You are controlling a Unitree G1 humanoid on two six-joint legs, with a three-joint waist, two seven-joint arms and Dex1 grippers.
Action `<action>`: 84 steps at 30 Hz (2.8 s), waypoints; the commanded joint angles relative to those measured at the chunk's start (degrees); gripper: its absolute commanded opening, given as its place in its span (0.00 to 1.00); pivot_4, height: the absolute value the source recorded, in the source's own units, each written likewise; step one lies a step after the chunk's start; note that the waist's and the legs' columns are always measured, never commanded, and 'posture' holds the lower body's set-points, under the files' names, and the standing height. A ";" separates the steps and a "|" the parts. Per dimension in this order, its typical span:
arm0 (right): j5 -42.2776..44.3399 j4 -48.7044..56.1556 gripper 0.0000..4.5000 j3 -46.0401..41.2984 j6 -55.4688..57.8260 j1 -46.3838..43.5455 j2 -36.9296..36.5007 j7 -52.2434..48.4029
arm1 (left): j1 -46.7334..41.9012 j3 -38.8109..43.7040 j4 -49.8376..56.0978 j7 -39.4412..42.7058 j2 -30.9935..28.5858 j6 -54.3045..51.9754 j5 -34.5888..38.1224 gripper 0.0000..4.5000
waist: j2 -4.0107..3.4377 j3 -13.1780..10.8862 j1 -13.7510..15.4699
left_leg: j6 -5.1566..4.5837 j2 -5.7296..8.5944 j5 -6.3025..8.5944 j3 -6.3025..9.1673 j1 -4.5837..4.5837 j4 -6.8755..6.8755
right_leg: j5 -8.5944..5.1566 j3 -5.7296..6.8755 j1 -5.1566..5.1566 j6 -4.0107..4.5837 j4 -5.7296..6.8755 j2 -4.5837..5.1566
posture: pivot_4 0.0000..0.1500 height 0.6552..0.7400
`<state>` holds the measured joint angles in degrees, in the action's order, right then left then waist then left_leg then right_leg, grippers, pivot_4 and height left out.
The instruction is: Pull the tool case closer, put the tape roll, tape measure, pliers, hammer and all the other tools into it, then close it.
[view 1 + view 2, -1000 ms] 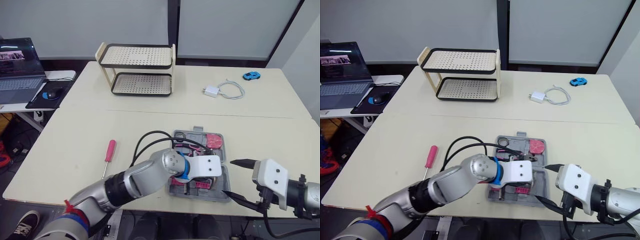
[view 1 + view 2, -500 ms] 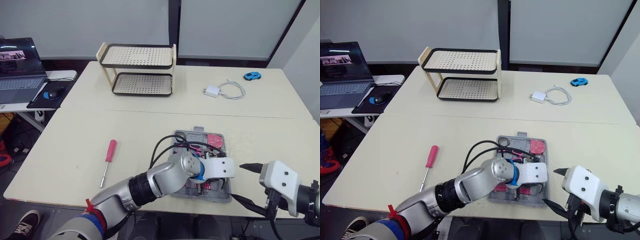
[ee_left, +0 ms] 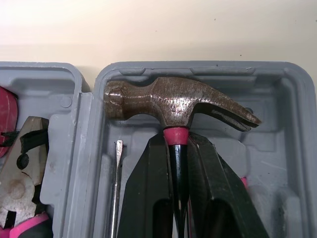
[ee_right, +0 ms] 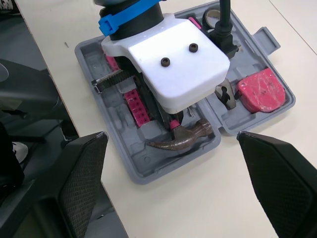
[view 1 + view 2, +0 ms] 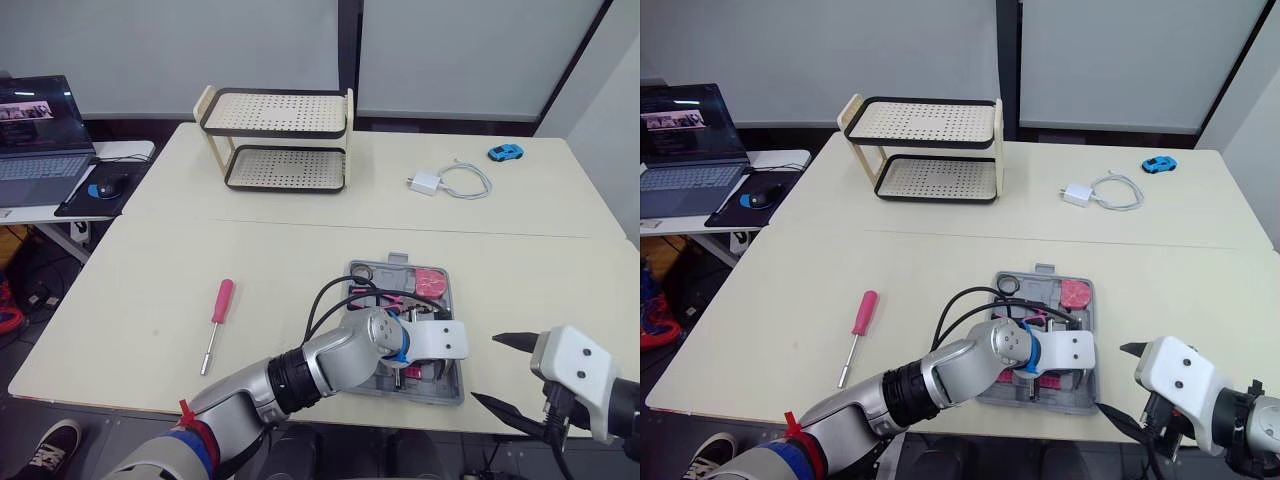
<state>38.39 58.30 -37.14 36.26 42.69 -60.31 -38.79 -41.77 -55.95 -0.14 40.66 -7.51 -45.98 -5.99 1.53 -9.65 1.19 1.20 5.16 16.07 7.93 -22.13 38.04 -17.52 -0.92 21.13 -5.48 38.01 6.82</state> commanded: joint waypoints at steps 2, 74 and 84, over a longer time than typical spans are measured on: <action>1.12 1.70 1.00 -3.11 -2.29 2.44 -0.37 0.82 | -1.03 0.52 -2.00 0.43 1.38 1.09 -1.91 0.02 | 0.01 0.00 0.05 | -0.02 0.00 0.01 0.00 0.01 0.00 | 0.00 0.00 -0.01 0.00 0.00 0.00 | 1.00 1.00; 4.16 1.70 1.00 2.84 0.79 -5.38 -2.09 6.08 | 17.36 20.39 -7.81 14.40 -7.12 35.64 3.14 0.00 | -0.12 0.10 0.04 | -0.04 0.03 -0.02 -0.01 0.12 0.00 | 0.01 0.02 -0.07 -0.01 0.06 0.06 | 1.00 1.00; 4.79 1.70 1.00 3.23 0.02 -4.83 -2.67 7.25 | 15.72 20.22 -13.00 12.64 -5.86 35.30 -0.64 0.00 | -0.13 0.14 0.00 | -0.09 0.02 -0.01 -0.01 0.17 0.00 | 0.02 0.03 -0.10 -0.02 0.07 0.05 | 1.00 1.00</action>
<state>42.14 58.32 -32.67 37.33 37.79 -62.51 -32.03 -25.88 -35.13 -11.70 53.20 -13.10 -10.60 -5.15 1.40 -9.51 1.19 1.12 5.17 16.06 7.92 -21.96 38.04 -17.50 -0.89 21.02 -5.50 38.08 6.87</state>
